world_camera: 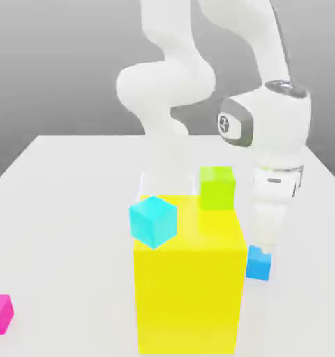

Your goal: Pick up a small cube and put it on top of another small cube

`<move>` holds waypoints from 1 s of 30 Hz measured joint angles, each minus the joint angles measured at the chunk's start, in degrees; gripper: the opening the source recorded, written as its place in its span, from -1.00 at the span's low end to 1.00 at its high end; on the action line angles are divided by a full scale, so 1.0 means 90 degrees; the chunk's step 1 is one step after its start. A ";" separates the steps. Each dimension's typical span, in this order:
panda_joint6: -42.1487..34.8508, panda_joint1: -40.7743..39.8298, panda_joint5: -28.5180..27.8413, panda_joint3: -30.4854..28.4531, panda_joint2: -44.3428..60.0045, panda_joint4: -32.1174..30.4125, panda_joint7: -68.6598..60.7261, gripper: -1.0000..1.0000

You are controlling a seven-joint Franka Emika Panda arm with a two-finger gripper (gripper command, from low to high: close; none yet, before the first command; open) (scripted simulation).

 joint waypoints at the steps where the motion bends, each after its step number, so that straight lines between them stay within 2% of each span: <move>1: 0.0186 0.0053 -0.0113 -0.0068 0.0231 0.0028 0.0063 0.00; 5: 0.0937 0.0358 -0.0334 -0.0413 0.1154 0.0182 0.0221 0.00; 6: 0.1066 0.0406 -0.0345 -0.0461 0.1312 0.0209 0.0235 -1.00; 12: 0.1121 0.0427 -0.0368 -0.0483 0.1390 0.0224 0.0258 -1.00; 15: 0.0780 0.0314 -0.0322 -0.0365 0.0971 0.0149 0.0207 -1.00; 21: -0.0346 0.0260 0.0028 -0.0122 -0.0269 -0.0009 -0.0004 -1.00; 30: -0.2763 -0.0014 -0.0080 -0.0196 -0.1403 0.1056 0.1548 -1.00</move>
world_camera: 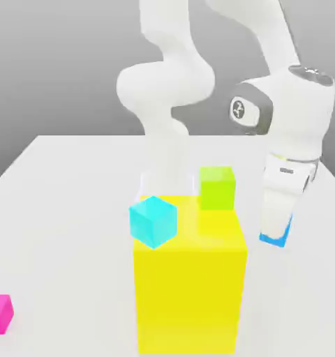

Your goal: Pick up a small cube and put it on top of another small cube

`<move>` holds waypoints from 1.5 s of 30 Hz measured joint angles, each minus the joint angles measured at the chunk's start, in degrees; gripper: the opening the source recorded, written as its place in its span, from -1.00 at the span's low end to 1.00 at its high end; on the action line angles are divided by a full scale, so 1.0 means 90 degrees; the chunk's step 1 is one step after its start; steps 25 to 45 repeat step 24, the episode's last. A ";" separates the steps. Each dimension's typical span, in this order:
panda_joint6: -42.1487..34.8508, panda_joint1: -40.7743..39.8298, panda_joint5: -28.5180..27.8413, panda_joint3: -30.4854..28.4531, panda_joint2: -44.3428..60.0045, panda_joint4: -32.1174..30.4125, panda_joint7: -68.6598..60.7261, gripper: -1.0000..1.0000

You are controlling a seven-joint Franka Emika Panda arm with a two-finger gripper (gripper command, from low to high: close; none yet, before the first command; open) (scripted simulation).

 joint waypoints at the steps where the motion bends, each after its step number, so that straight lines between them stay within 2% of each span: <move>1: -0.0277 -0.0067 -0.0024 -0.0006 -0.0135 0.0124 0.0202 -1.00; 13: -0.3583 -0.1297 -0.0116 -0.0221 -0.2221 0.1365 0.2808 -1.00; 16: -0.3601 -0.1483 0.0098 -0.0448 -0.2583 0.1203 0.2934 -1.00; 20: -0.2676 -0.1543 0.0193 -0.0540 -0.2399 0.0538 0.2902 -1.00; 21: -0.2459 -0.1552 0.0199 -0.0539 -0.2331 0.0391 0.2898 1.00; 45: -0.2459 -0.1552 0.0199 -0.0539 -0.2331 0.0391 0.2897 1.00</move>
